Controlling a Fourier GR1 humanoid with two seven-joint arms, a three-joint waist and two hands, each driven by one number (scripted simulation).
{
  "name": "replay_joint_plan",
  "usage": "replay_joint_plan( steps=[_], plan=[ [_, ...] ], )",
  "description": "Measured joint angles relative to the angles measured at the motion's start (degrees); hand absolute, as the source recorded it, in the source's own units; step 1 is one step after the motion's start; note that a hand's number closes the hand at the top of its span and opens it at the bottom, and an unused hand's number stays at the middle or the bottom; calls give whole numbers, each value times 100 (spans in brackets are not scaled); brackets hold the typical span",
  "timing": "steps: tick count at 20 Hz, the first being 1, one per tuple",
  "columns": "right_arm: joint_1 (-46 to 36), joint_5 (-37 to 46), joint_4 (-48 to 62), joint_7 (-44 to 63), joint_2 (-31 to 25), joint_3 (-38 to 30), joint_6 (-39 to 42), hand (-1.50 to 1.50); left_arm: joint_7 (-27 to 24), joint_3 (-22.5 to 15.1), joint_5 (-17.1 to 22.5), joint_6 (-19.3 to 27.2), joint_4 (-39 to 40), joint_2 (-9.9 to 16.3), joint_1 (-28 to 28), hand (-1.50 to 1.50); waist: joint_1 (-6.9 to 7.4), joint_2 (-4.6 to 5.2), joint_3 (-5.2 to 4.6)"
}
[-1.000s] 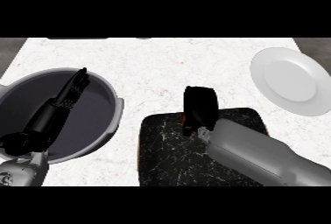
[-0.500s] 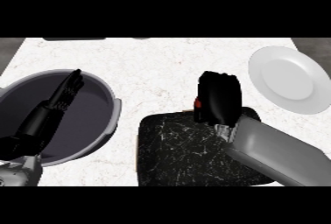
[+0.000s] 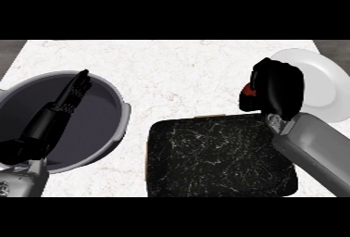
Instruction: Pick the bell pepper from the tray and place it in the plate
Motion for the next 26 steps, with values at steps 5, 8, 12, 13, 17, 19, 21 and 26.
replay_joint_plan(
  steps=[5, 8, 12, 13, 17, 19, 21, 26],
  plan=[
    [360, 63, 324, -468, -140, -757, -298, 150, -78, -17, -76, -63, 19, -89, 33, 0, 55, 16, 2],
    [501, 42, 746, -852, -153, -1221, -681, 150, -70, 6, -113, -96, 29, -107, 9, 0, 83, 27, 3],
    [547, 2, 1519, -1538, -189, -1784, -1127, 150, 28, 33, -106, -162, -99, -148, 2, 0, 125, 34, 4],
    [496, 5, 1842, -1745, -129, -1888, -1261, 150, 4, 35, -132, -170, -30, -175, -63, 0, 137, 41, 4],
    [479, -58, 2839, -2518, -95, -2295, -1580, 150, -52, -27, -245, -165, 15, -320, -31, 0, 159, 49, 4],
    [434, -207, 3348, -2892, -34, -2504, -1629, 150, 5, -6, -259, -177, 15, -341, -89, 0, 172, 54, 5],
    [323, -424, 3839, -3154, 31, -2750, -1578, 150, -9, -15, -280, -207, 1, -356, -62, 0, 199, 62, 8],
    [81, -822, 5153, -3767, 151, -3279, -1460, -150, -45, -42, -364, -202, 13, -431, -115, 0, 275, 96, 13]
  ],
)
